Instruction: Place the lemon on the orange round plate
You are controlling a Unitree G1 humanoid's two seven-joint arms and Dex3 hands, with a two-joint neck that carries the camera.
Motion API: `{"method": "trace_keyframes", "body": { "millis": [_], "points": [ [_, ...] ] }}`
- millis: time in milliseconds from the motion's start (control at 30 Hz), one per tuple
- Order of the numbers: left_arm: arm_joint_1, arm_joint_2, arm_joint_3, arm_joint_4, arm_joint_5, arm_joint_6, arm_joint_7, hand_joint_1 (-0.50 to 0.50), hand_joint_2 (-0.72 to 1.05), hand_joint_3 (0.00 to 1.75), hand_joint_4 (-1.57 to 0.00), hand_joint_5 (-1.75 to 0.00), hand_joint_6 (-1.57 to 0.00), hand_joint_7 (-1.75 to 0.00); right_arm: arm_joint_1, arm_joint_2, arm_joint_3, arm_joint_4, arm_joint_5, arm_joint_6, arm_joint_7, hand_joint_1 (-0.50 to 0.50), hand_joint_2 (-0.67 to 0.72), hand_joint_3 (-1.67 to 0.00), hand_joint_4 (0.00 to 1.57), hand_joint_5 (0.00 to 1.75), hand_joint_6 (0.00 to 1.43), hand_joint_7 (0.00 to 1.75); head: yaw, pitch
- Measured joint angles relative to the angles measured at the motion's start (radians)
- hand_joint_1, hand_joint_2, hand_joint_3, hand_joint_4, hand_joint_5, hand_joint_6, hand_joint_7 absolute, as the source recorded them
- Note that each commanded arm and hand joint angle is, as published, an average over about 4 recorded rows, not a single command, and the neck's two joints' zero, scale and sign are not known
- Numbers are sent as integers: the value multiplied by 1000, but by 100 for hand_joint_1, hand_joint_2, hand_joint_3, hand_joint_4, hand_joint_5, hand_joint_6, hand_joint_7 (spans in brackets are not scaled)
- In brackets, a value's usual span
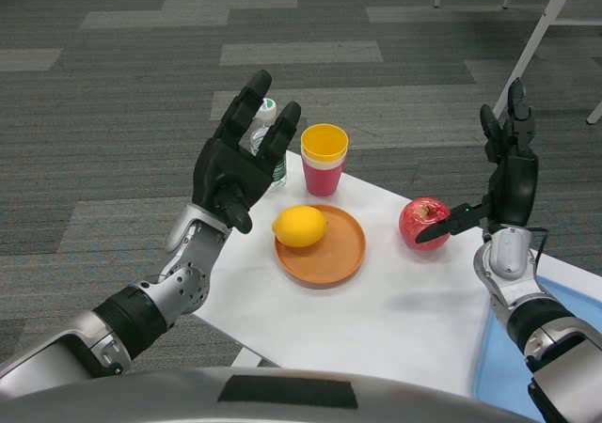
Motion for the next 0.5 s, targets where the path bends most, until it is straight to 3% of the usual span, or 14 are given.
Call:
{"method": "trace_keyframes", "body": {
  "millis": [500],
  "points": [
    [1,-13,24,26,29,0,0,50,-28,9,0,0,0,-28,0,0,0,0,0,0,0,-25,72,0,71,0,0,0,-18,18]
  ]
}}
